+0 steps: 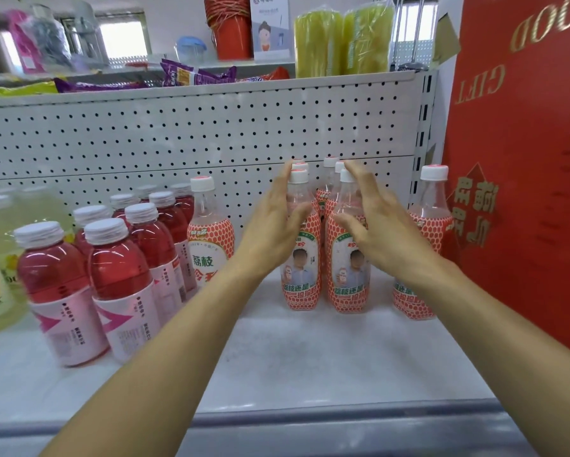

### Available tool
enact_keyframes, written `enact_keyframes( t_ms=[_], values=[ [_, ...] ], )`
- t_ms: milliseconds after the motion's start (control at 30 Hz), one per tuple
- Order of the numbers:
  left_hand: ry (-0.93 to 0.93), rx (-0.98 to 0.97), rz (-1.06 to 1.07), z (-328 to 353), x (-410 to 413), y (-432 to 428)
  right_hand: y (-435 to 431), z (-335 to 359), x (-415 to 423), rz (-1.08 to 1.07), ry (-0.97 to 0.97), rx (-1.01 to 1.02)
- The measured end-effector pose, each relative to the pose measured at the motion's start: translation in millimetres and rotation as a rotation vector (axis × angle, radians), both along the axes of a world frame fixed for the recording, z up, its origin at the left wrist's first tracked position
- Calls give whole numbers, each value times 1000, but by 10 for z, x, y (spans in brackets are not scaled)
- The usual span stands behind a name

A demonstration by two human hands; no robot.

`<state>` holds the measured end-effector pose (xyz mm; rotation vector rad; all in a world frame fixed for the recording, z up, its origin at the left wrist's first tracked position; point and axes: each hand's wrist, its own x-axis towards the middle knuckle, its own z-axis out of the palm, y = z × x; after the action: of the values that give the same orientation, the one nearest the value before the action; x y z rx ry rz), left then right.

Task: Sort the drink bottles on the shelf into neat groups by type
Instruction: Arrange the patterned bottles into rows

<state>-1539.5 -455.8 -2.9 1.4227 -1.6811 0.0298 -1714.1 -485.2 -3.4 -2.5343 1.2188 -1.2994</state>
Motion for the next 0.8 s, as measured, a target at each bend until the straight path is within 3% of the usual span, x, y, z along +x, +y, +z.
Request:
enact_keyframes(
  t_ms=[133,200,267,333,400,600,800],
  values=[
    [-338,-408,297,-260,147,218,62,-149,-236,-113,-85,-493],
    [-285,-545,393,-310,349,291,35,-175,-413,-151,-265,-489],
    [-30,-470,431,-284,556,311,-39,-170,-567,-175,-489,-243],
    [291,-253,347,-211,680,321,-92,-122,-661,-82,-656,152],
    [484,-32,242,-157,716,331,-135,-117,-722,1,-675,415],
    [325,65,217,-94,712,425,-38,-100,-756,-28,-448,368],
    [548,108,106,9,512,461,83,-54,-639,-2,-504,350]
  ],
)
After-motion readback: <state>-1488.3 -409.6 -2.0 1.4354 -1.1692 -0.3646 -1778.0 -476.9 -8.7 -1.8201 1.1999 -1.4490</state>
